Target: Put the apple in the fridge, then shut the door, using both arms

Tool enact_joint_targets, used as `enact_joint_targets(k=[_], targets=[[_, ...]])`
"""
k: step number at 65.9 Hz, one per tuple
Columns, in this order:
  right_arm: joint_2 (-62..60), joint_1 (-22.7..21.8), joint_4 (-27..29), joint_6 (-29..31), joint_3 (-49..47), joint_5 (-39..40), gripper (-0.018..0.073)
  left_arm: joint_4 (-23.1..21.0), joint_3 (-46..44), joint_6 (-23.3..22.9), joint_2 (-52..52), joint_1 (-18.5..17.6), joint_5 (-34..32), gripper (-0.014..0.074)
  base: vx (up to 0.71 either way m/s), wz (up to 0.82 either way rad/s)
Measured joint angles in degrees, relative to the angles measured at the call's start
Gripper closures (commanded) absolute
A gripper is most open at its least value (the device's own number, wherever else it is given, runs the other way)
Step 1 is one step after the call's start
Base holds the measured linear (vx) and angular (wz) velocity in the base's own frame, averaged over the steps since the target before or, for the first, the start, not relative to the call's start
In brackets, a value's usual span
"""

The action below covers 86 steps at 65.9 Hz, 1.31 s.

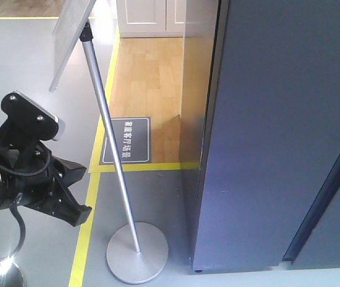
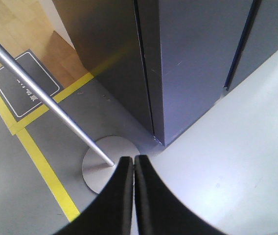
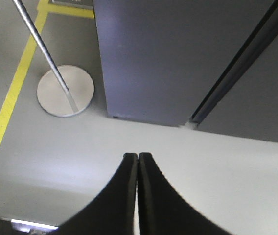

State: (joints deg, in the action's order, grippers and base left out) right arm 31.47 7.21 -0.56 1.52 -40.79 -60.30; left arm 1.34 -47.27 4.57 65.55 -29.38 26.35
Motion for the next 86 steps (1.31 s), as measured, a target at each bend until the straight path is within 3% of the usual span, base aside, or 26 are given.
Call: enact_joint_targets(k=[42, 49, 68, 86], targets=[[-10.1, -0.4, -0.3, -0.1, 1.3, -1.3, 0.0563, 0.0, 0.0, 0.0, 0.0, 0.0, 0.0, 0.0603, 0.00, 0.00], [-12.1, -2.2, -0.5, -0.4, 4.1, 4.5, 0.0563, 0.0, 0.0, 0.0, 0.0, 0.0, 0.0, 0.0603, 0.00, 0.00], [-19.5, -6.0, -0.9, -0.6, 20.2, 32.1, 0.0563, 0.0, 0.0, 0.0, 0.0, 0.0, 0.0, 0.0603, 0.00, 0.00], [-25.4, -6.0, -0.6, -0.9, 35.8, 46.8, 0.0563, 0.0, 0.0, 0.0, 0.0, 0.0, 0.0, 0.0603, 0.00, 0.00]])
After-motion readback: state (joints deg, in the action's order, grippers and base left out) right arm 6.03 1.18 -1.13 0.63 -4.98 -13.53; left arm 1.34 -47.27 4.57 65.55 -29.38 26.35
